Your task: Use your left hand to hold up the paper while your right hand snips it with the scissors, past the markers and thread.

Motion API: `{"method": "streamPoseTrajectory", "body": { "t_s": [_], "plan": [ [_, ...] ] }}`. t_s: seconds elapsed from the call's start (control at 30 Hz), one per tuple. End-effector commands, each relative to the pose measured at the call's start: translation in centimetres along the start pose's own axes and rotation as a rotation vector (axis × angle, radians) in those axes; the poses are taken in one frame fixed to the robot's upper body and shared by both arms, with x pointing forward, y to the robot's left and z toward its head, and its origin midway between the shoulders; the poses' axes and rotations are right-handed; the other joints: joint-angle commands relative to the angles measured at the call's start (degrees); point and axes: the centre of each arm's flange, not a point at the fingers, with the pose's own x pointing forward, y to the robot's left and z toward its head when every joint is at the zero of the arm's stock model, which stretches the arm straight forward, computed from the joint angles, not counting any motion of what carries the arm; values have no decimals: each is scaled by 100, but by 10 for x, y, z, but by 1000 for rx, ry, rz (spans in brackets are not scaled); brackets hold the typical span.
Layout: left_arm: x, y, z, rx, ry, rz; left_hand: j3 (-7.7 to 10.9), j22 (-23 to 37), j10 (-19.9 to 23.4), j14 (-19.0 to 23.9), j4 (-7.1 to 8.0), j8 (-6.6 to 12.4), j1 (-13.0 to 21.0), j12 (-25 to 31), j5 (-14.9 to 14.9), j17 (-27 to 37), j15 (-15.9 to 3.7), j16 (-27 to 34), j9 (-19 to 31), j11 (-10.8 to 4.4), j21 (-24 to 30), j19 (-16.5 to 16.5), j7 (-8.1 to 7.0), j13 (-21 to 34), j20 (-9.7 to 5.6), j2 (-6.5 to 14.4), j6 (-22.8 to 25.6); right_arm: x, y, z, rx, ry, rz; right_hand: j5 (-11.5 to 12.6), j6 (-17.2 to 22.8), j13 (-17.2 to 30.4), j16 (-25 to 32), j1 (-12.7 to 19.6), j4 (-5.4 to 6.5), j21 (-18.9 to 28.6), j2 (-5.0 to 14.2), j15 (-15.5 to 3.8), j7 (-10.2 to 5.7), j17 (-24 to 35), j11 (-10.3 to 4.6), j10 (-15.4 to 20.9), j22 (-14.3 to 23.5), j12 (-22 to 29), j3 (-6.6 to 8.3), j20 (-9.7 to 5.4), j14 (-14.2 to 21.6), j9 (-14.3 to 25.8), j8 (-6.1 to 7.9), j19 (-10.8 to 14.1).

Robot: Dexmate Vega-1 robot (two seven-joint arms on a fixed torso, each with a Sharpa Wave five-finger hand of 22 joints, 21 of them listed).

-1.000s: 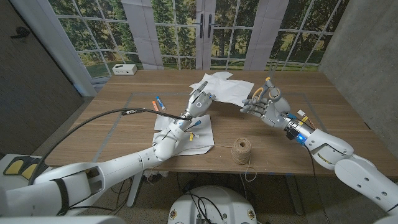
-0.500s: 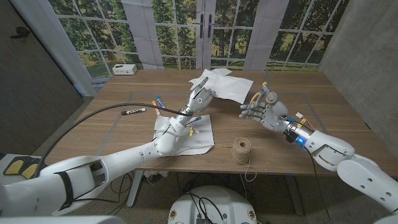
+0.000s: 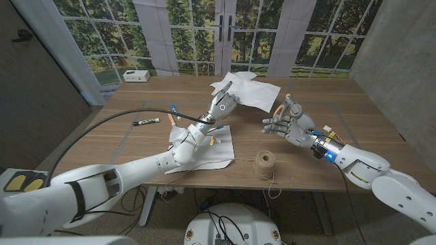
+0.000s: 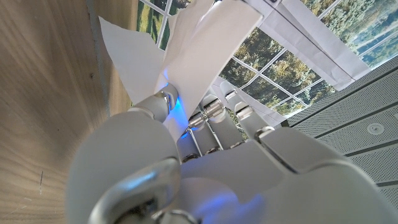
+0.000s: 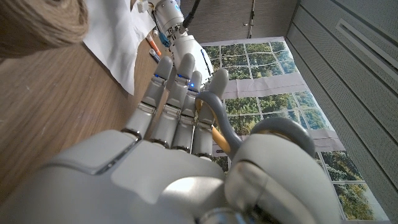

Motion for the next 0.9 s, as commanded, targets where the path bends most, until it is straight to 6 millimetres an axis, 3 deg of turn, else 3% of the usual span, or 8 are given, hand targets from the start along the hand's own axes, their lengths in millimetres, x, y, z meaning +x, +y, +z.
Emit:
{"method": "streamPoseTrajectory", "body": {
  "t_s": [0.03, 0.9],
  "plan": [
    [12, -1, -1, 34, -21, 19, 25, 3, 137, -36, -27, 146, 306, 704, 36, 20, -125, -12, 1283, -82, -15, -3, -155, 346, -241, 258, 478, 5, 9, -6, 7, 36, 32, -5, -145, 1, -19, -14, -35, -14, 61, -346, 196, 4, 70, 376, 12, -22, -26, 28, -237, 5, -1, 35],
    [22, -2, -10, 67, -17, 24, 53, 5, 136, -89, -41, 142, 276, 711, 53, 65, -126, -32, 1154, -81, -44, -18, -154, 343, -278, 255, 488, 15, 34, -8, -12, 109, 104, -28, -166, 6, -50, -53, -39, -86, 66, -336, 201, -1, 75, 385, 12, -29, -32, 44, -221, 18, 14, 87]
  ]
}}
